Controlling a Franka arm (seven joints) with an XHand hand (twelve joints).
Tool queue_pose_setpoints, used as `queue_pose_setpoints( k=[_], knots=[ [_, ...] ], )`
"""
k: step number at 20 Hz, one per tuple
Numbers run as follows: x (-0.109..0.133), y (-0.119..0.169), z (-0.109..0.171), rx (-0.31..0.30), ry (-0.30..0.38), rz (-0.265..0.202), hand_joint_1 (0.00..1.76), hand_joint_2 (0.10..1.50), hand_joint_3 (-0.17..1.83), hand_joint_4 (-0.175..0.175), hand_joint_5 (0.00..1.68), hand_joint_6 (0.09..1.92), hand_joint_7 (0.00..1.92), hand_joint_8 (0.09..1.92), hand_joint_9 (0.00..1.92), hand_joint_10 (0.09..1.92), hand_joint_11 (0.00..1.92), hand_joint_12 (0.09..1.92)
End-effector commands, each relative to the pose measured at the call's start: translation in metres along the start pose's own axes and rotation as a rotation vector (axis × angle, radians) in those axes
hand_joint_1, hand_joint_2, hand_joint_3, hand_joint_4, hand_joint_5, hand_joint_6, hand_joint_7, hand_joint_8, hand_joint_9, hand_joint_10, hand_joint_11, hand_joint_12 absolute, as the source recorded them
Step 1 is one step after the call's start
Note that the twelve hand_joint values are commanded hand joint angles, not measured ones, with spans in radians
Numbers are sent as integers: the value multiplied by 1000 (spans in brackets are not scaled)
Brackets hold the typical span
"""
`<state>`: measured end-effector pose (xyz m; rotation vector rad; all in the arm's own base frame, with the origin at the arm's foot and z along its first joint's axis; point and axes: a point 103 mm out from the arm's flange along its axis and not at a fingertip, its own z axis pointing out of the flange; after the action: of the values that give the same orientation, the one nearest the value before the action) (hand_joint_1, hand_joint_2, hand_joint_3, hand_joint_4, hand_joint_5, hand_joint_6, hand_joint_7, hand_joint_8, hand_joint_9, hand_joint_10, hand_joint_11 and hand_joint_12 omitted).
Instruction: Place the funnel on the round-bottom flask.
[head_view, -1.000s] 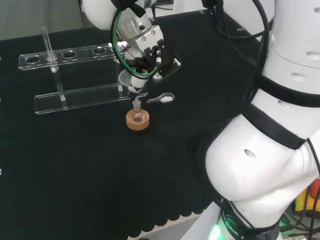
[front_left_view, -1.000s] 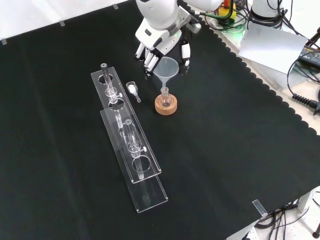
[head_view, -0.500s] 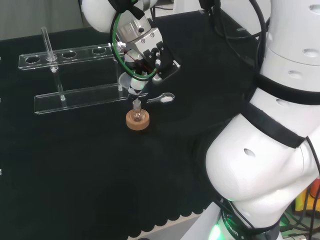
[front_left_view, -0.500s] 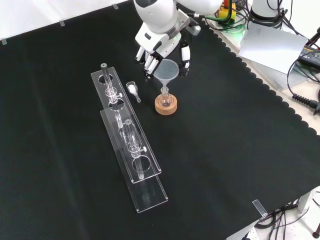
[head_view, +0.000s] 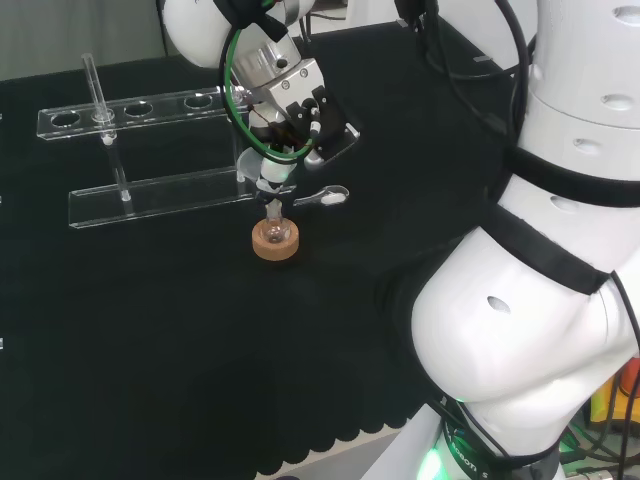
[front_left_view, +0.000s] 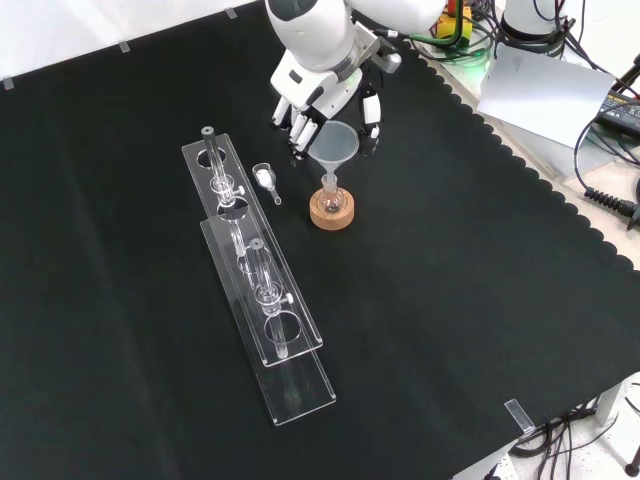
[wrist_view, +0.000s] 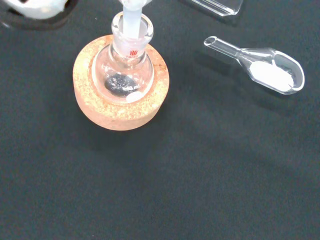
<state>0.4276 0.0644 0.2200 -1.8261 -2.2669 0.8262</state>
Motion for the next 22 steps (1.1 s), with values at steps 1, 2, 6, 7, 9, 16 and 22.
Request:
queue_pose_setpoints(
  k=[1,2,6,7,9,16,22],
  knots=[
    [3,2,6,5,-3,2,795,700,563,-40,538,783,654,756,1050,505,523,1284],
    [3,2,8,5,-1,0,795,701,563,-40,537,783,654,757,1049,505,522,1284],
    [2,2,8,6,12,-4,793,701,563,-40,534,782,653,757,1047,505,522,1284],
    [2,3,8,7,10,-3,793,701,563,-40,533,782,653,757,1047,505,522,1284],
    [2,3,9,9,10,0,792,701,563,-40,532,783,653,758,1046,506,521,1284],
    [4,4,11,17,7,-5,791,699,563,-43,495,767,640,756,1021,501,520,1284],
    [7,3,15,19,-7,7,778,688,567,-57,343,449,539,798,898,564,495,1296]
  ],
)
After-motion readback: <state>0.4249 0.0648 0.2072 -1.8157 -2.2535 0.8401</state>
